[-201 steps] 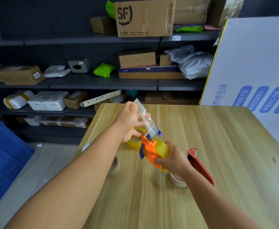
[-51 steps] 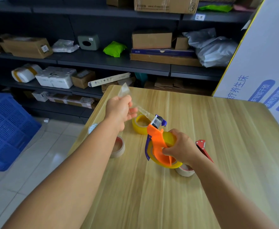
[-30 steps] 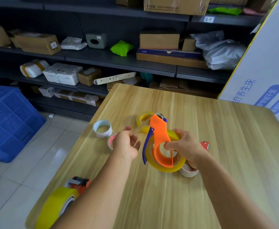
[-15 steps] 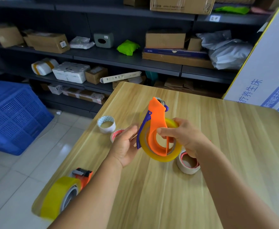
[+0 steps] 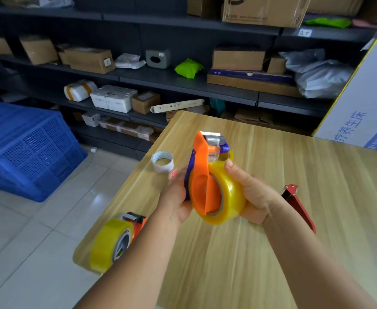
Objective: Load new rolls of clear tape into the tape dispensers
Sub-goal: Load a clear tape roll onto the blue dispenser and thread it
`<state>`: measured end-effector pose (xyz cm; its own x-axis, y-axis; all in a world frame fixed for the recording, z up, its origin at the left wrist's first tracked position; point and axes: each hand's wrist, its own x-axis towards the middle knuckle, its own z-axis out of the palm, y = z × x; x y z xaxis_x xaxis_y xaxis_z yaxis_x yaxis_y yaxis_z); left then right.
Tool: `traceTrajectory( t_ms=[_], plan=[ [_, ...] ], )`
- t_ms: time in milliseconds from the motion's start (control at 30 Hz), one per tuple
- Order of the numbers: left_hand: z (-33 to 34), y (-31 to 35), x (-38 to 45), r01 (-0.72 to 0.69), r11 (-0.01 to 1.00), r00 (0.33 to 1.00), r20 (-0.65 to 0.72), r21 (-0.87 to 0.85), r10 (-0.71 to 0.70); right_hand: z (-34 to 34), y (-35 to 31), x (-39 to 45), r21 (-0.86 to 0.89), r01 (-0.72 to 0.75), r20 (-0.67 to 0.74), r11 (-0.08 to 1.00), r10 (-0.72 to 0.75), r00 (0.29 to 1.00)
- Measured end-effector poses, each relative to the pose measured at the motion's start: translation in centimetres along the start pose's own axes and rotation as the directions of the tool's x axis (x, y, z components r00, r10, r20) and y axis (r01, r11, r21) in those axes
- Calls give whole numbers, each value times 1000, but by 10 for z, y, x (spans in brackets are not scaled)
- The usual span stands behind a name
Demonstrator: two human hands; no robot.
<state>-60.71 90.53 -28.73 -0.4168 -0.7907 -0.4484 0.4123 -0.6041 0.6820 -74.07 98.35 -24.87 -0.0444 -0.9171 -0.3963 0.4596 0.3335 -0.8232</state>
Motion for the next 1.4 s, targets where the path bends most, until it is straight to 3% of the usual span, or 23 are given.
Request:
traceTrajectory(
  t_ms=[100, 233, 367, 633, 733, 833, 967, 1100, 1300, 1400],
  plan=[
    [-22, 0, -14, 10, 996, 999, -37, 88, -7, 15, 10, -8, 43, 9, -18, 999, -8, 1000],
    [-53, 2, -34, -112, 982, 988, -92, 154, 127, 34, 25, -24, 125, 61, 37, 990, -66, 997],
    [-70, -1, -54, -235, 949, 970, -5, 210, 241, 44, 38, -41, 125, 91, 42, 988, -97, 994],
    [-77, -13, -79, -300, 937, 954, 62, 180, 294, 59, 51, -70, 114, 150, -136, 982, -134, 982],
    [-79, -19, -76, -326, 893, 934, -41, 309, 356, 60, 51, -77, 125, 151, -160, 981, -131, 979],
    [-80, -25, -69, -346, 827, 915, -37, 444, 403, 60, 48, -77, 141, 167, -162, 976, -144, 976],
    [-82, -27, -57, -307, 789, 903, -98, 533, 418, 58, 40, -72, 135, 174, -179, 976, -148, 973],
    [-96, -38, -49, -165, 786, 905, -226, 596, 361, 50, 28, -63, 110, 191, -190, 975, -168, 967],
    [-103, -64, -56, -24, 916, 918, -355, 399, 178, 48, 30, -45, 126, 188, -275, 974, -148, 950],
    [-101, -73, -71, 16, 948, 937, -336, 317, 96, 56, 47, -37, 71, 168, -349, 983, -133, 928]
  ],
)
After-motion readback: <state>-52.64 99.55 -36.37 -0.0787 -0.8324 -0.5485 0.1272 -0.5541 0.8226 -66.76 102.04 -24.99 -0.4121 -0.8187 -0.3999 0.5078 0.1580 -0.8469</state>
